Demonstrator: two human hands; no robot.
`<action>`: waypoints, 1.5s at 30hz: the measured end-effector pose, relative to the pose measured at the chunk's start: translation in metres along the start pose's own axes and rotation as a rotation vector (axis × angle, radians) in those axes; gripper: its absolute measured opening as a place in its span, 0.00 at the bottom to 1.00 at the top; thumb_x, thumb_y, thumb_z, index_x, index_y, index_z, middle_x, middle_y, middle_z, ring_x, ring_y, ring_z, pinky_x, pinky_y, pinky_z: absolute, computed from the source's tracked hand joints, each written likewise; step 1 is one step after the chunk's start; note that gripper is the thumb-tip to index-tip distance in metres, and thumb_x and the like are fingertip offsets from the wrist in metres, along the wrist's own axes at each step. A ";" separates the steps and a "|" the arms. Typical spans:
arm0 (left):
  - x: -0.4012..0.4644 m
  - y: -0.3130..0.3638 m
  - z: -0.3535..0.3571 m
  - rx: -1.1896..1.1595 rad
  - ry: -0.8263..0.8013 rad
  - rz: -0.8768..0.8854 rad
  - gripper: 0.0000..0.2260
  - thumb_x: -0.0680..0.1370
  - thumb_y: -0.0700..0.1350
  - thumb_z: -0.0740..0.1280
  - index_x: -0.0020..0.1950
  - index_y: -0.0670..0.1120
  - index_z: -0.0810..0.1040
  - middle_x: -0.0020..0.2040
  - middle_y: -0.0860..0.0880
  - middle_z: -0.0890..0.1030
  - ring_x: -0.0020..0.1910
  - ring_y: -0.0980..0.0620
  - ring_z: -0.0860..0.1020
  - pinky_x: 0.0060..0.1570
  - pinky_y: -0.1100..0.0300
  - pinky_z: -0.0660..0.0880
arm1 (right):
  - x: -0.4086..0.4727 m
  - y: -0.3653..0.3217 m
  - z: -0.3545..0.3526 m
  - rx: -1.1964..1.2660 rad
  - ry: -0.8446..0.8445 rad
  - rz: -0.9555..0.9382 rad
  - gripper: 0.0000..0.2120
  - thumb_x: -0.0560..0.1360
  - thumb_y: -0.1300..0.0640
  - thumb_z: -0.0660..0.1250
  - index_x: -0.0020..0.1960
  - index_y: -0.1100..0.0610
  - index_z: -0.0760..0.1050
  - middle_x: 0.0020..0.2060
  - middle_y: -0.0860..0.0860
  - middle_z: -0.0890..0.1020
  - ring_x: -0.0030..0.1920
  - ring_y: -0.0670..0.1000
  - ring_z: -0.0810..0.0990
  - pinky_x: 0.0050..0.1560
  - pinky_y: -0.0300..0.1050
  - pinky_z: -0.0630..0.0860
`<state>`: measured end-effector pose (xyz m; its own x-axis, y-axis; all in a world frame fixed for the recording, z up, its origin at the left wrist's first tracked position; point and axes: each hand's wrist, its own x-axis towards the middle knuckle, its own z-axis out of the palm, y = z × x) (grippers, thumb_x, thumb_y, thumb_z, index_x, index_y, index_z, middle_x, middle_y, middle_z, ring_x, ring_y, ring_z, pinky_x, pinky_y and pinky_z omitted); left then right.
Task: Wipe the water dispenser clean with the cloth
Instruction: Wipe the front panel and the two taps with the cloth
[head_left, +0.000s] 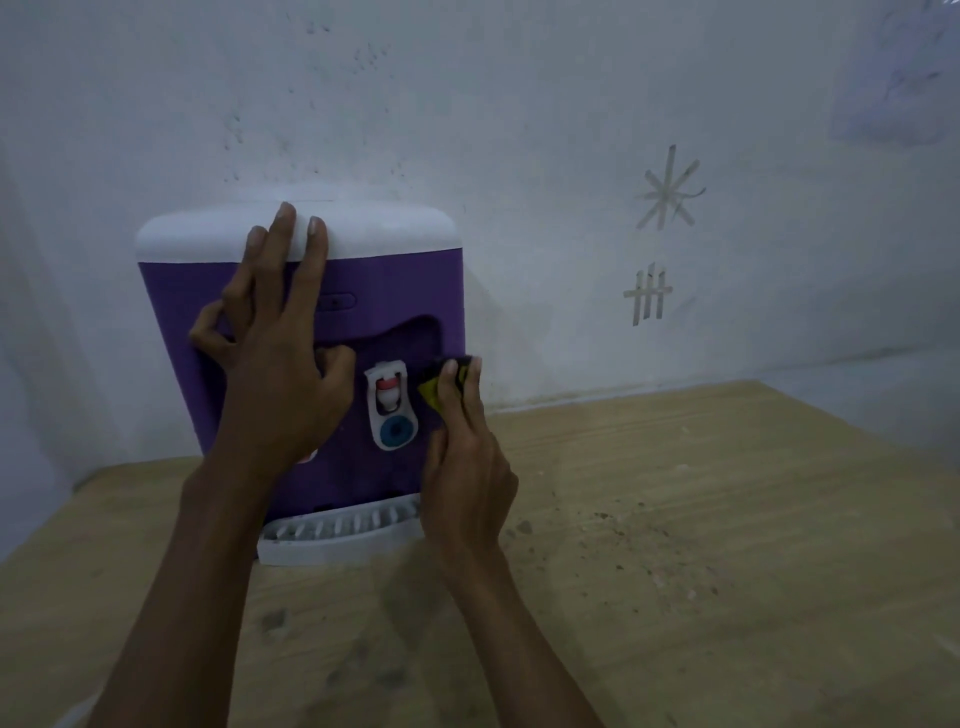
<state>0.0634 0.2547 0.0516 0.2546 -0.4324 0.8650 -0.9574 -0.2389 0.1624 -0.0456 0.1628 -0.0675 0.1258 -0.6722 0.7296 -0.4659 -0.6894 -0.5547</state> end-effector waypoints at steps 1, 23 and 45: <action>0.000 0.000 -0.001 0.003 0.000 0.000 0.43 0.71 0.45 0.62 0.85 0.54 0.49 0.85 0.54 0.45 0.83 0.53 0.42 0.72 0.43 0.50 | -0.007 0.006 0.003 0.021 -0.009 0.017 0.35 0.82 0.61 0.59 0.83 0.41 0.52 0.82 0.38 0.51 0.43 0.48 0.82 0.31 0.43 0.76; 0.000 -0.003 -0.001 0.016 0.012 0.006 0.47 0.70 0.35 0.68 0.84 0.53 0.50 0.85 0.53 0.46 0.83 0.53 0.44 0.71 0.41 0.53 | 0.016 0.006 0.000 0.064 0.046 -0.117 0.34 0.80 0.65 0.60 0.82 0.44 0.59 0.81 0.40 0.59 0.37 0.47 0.80 0.28 0.40 0.76; 0.000 0.000 0.006 -0.025 0.041 -0.007 0.47 0.69 0.35 0.67 0.84 0.54 0.50 0.85 0.54 0.45 0.83 0.54 0.43 0.69 0.45 0.53 | 0.063 -0.041 -0.001 0.342 0.212 0.031 0.28 0.82 0.61 0.62 0.79 0.43 0.66 0.78 0.40 0.67 0.61 0.33 0.73 0.39 0.18 0.65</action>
<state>0.0643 0.2501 0.0485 0.2562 -0.3943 0.8826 -0.9588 -0.2199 0.1800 -0.0194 0.1492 0.0021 -0.0842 -0.6480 0.7570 -0.1441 -0.7438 -0.6527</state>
